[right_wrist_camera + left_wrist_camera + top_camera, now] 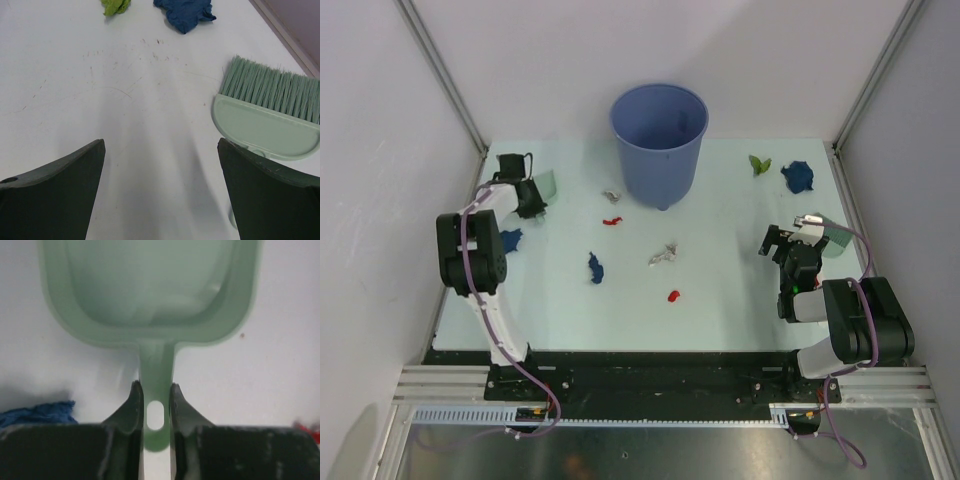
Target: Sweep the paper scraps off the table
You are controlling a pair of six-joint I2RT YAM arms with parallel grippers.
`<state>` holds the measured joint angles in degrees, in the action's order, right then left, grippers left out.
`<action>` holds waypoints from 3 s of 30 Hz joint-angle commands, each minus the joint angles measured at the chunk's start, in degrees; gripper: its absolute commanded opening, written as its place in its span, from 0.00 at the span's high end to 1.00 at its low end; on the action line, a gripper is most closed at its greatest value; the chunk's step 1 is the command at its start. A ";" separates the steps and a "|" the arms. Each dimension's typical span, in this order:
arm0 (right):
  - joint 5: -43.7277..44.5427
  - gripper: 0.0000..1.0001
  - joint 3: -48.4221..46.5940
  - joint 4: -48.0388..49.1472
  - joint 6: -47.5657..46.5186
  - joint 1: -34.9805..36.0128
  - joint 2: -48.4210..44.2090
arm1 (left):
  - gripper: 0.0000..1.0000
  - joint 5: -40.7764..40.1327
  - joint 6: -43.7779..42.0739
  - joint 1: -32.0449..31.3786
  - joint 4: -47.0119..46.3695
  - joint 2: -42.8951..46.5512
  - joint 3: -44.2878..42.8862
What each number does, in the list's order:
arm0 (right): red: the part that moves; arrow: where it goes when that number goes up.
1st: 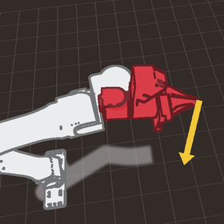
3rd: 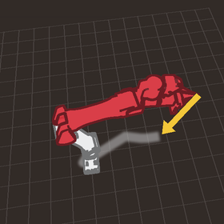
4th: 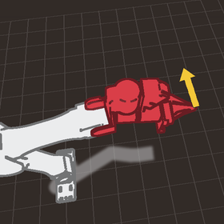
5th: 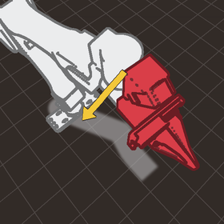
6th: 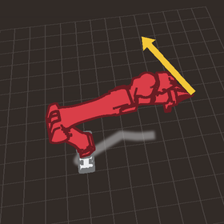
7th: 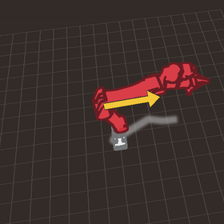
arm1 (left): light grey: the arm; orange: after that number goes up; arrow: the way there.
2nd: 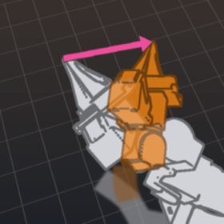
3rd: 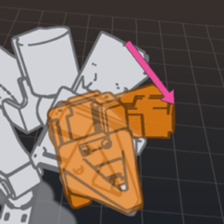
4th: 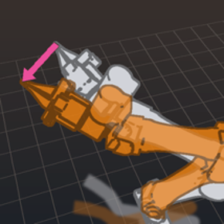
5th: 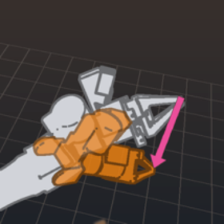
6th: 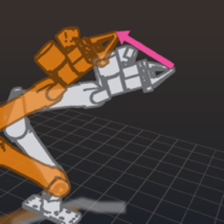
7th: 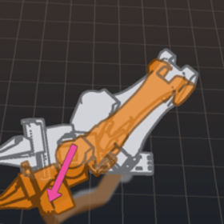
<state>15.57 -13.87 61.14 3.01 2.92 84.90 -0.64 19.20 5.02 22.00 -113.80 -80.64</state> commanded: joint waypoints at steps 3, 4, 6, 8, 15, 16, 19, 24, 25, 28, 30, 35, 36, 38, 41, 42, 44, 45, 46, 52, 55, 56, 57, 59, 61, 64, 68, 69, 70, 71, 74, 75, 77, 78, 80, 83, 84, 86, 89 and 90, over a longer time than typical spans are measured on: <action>0.77 0.00 -0.99 1.70 0.16 0.16 -0.18 | 1.00 5.57 -3.19 -0.01 0.06 6.74 2.15; 0.77 0.00 -0.99 1.61 0.16 0.16 -0.18 | 1.00 6.00 -4.51 -0.01 0.06 7.70 2.50; 0.77 0.00 -1.07 1.61 0.16 0.16 -0.18 | 1.00 7.40 -10.37 -0.01 0.24 10.69 3.73; 0.77 0.00 -1.07 1.70 0.07 0.25 -0.18 | 1.00 10.05 -15.57 -0.44 1.28 13.93 4.87; 0.60 0.00 -0.90 1.70 -0.10 0.16 -0.44 | 1.00 10.83 -34.47 -0.53 7.70 19.75 10.85; -0.27 0.00 -1.59 0.57 -0.45 0.16 -1.75 | 1.00 12.49 -35.28 -0.45 8.32 20.19 11.73; -7.46 0.00 -6.31 -13.37 -0.90 -0.36 -9.21 | 1.00 14.18 -36.43 -0.45 9.29 19.58 14.54; -7.14 0.00 -24.33 -46.12 8.41 -2.48 -13.62 | 1.00 12.78 -38.45 -0.45 9.55 18.52 15.51; -5.13 0.00 -27.24 -49.51 8.94 -1.96 -13.28 | 1.00 12.60 -38.71 -0.53 9.47 18.35 15.43; -0.91 0.00 -36.47 -57.09 8.95 -1.16 -11.17 | 0.98 12.07 -39.68 -0.45 9.47 18.00 15.34; -0.54 0.00 -41.82 -60.77 8.77 -1.68 -7.23 | 0.73 11.81 -39.86 -0.45 9.55 17.74 15.08; 1.56 0.07 -52.65 -71.41 8.07 -2.48 4.36 | 0.13 12.07 -39.85 -0.45 9.55 20.01 14.55; 2.78 0.09 -54.06 -75.34 8.33 -2.48 5.35 | 0.12 12.24 -39.86 -0.45 9.55 20.80 14.55; 6.04 0.17 -55.48 -78.36 9.64 -4.93 6.06 | 0.09 13.12 -39.77 -0.45 9.64 23.52 14.72; 4.91 0.16 -54.34 -83.63 12.90 -8.97 6.24 | 0.07 14.18 -39.77 -0.45 9.82 26.95 15.25; 4.04 0.15 -53.90 -85.65 12.90 -10.29 6.76 | 0.06 14.35 -39.68 -0.53 9.82 27.48 15.42; 4.29 0.07 -52.67 -87.50 12.81 -10.74 7.29 | 0.05 14.18 -39.33 -0.53 10.17 28.63 15.60; 4.64 0.05 -52.32 -89.43 12.90 -10.91 7.64 | 0.05 14.09 -39.24 -0.53 10.26 28.98 15.52; 5.34 0.02 -52.05 -90.32 13.60 -11.26 8.25 | 0.05 14.18 -39.33 -0.53 10.34 29.51 15.51; 0.35 0.00 -46.61 -91.38 15.01 -13.20 8.35 | 0.05 16.20 -39.42 -0.53 10.87 31.70 15.43; -2.21 0.04 -44.76 -90.68 15.36 -13.73 8.26 | 0.05 16.38 -39.94 -0.62 10.96 32.76 15.25; -2.65 0.05 -44.49 -90.68 15.28 -13.64 8.70 | 0.05 16.55 -39.94 -0.53 10.96 32.94 15.25; -2.65 0.06 -44.14 -90.59 15.01 -13.73 9.05 | 0.05 17.08 -39.94 -0.53 10.96 33.29 15.16; -1.87 0.10 -44.05 -89.45 14.05 -14.25 10.97 | 0.05 17.52 -39.86 -0.53 10.96 33.55 14.90; -2.91 0.24 -44.14 -88.22 13.08 -14.52 11.95 | 0.05 18.22 -39.51 -0.62 10.96 33.64 14.55; -1.52 0.35 -44.23 -86.81 12.11 -13.30 12.48 | 0.05 18.75 -39.24 -0.53 11.05 33.99 14.28; 2.87 0.35 -44.23 -87.68 11.50 -10.22 13.09 | 0.05 18.49 -39.42 -0.53 11.22 34.61 14.28; 3.84 0.35 -44.23 -87.95 11.41 -9.78 13.44 | 0.05 18.49 -39.42 -0.53 11.22 34.78 14.28; 4.20 0.35 -44.31 -87.95 11.32 -9.77 13.62 | 0.05 18.49 -39.42 -0.53 11.22 34.96 14.37; 4.90 0.35 -44.66 -88.73 11.58 -9.69 13.62 | 0.05 18.57 -39.42 -0.53 11.22 35.13 14.37; 9.90 0.31 -45.02 -89.45 11.23 -7.67 11.78 | 0.05 18.57 -39.77 -0.53 11.31 35.31 14.46; 10.79 0.29 -45.02 -89.18 10.97 -7.32 11.08 | 0.05 18.49 -39.85 -0.53 11.31 35.49 14.46; 8.61 0.22 -45.11 -88.05 10.88 -8.62 8.97 | 0.05 18.49 -39.94 -0.53 11.31 35.23 14.37; 5.20 0.19 -45.11 -87.52 11.14 -9.94 8.62 | 0.05 18.49 -39.94 -0.53 11.31 35.22 14.28; 1.84 0.18 -45.37 -86.37 12.11 -13.62 8.79 | 0.05 18.66 -39.77 -0.53 11.31 35.22 14.28; 3.23 0.14 -46.86 -86.02 11.33 -14.17 9.05 | 0.05 18.93 -39.85 -0.62 11.31 35.05 14.63; 2.54 0.11 -47.21 -85.67 11.06 -14.25 9.14 | 0.05 18.84 -39.94 -0.53 11.31 34.96 14.64; 0.00 0.08 -48.09 -84.09 9.40 -14.87 10.71 | 0.05 18.66 -40.21 -0.53 11.31 34.78 14.81; -2.99 0.12 -50.81 -83.56 6.32 -14.35 13.09 | 0.05 18.93 -40.38 -0.54 11.22 34.00 14.90; -3.27 0.14 -51.43 -83.56 4.14 -13.04 14.14 | 0.05 19.01 -40.38 -0.53 11.22 33.82 14.90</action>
<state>16.27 -60.71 -25.17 12.36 -12.05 96.60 15.46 -16.60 4.71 33.65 -80.58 -64.82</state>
